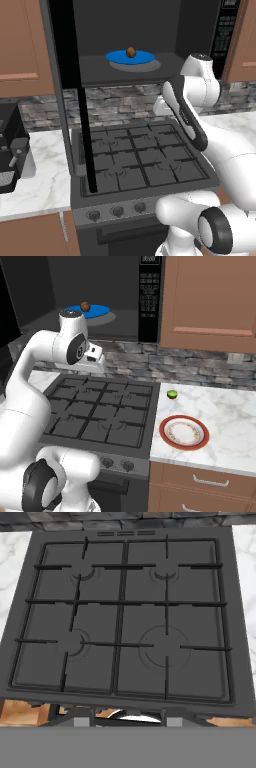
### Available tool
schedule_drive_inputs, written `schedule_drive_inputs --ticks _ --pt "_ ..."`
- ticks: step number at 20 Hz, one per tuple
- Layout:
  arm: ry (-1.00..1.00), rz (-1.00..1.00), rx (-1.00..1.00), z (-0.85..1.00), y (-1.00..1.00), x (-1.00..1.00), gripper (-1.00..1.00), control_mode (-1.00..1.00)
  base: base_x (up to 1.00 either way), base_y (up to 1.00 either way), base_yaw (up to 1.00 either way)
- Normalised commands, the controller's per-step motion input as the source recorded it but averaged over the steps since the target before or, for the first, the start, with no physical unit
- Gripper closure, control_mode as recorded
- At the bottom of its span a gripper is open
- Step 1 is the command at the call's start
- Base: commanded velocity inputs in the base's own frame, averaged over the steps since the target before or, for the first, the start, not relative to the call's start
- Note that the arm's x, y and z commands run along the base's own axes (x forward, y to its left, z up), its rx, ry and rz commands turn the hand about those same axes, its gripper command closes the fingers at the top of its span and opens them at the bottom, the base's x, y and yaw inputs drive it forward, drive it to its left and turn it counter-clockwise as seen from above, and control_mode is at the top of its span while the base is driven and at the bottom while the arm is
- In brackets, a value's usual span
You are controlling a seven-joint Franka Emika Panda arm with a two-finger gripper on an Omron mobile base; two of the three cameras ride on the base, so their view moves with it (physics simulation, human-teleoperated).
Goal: Pick the egg from the microwave and place it on plate located on the counter.
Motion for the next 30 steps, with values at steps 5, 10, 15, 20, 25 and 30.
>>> schedule_drive_inputs --ticks 5,10,15,20,25,30 --pt "-0.16 0.0 0.0 0.17 0.0 -0.38 -1.0 -1.0 0.0 0.0 0.0" --pt "-0.23 0.0 0.0 0.85 0.24 -0.27 -1.0 -1.0 0.0 0.0 0.0" --pt "-0.32 0.0 0.0 0.75 0.28 -0.2 -1.0 -1.0 0.0 0.0 0.0" --pt "-0.3 0.0 0.0 0.77 0.09 -0.05 -1.0 -1.0 0.0 0.0 0.0" --pt "-0.26 0.0 0.0 0.5 0.13 0.12 -1.0 -1.0 0.0 0.0 0.0" --pt "-0.08 -0.01 0.0 0.18 0.34 0.6 -1.0 -1.0 0.0 0.0 0.0"
